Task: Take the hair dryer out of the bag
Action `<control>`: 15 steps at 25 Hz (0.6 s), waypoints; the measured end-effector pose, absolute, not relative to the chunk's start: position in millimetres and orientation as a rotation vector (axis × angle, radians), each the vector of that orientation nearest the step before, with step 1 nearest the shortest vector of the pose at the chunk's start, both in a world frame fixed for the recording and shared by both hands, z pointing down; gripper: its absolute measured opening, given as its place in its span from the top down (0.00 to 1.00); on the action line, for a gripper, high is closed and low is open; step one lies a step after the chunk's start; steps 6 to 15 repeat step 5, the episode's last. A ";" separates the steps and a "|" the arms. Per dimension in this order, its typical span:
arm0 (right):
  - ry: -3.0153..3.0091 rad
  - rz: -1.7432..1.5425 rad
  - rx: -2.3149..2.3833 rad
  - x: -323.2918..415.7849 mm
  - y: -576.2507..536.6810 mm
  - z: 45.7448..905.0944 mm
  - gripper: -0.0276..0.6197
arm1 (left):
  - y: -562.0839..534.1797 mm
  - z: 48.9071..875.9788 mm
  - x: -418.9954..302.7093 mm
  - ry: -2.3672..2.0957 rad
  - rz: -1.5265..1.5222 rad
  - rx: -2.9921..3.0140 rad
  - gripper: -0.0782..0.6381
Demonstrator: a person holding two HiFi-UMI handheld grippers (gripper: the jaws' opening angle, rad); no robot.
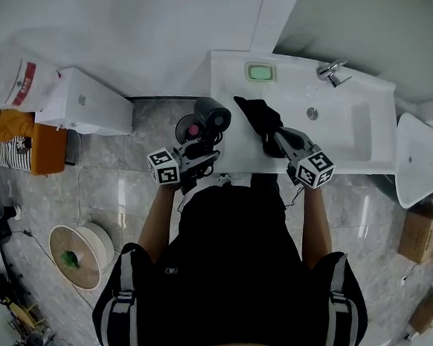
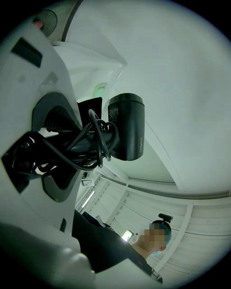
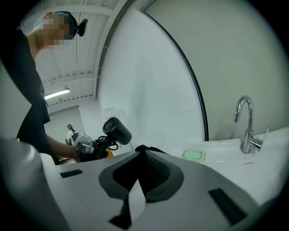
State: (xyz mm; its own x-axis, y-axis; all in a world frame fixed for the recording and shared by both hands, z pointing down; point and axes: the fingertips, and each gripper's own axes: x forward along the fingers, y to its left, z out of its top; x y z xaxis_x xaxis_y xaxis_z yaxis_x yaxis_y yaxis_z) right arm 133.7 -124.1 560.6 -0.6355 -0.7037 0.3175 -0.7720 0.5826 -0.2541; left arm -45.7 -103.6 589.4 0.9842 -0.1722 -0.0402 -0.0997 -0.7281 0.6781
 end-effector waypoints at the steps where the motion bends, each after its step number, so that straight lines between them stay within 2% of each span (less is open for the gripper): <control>1: -2.628 0.554 1.242 134.4 -124.9 560.0 0.85 | -103.4 589.1 -45.7 -0.190 -0.128 2.388 0.60; 15: -2.622 0.556 1.243 133.2 -124.5 559.0 0.85 | -98.8 589.6 -47.3 -0.188 -0.121 2.370 0.60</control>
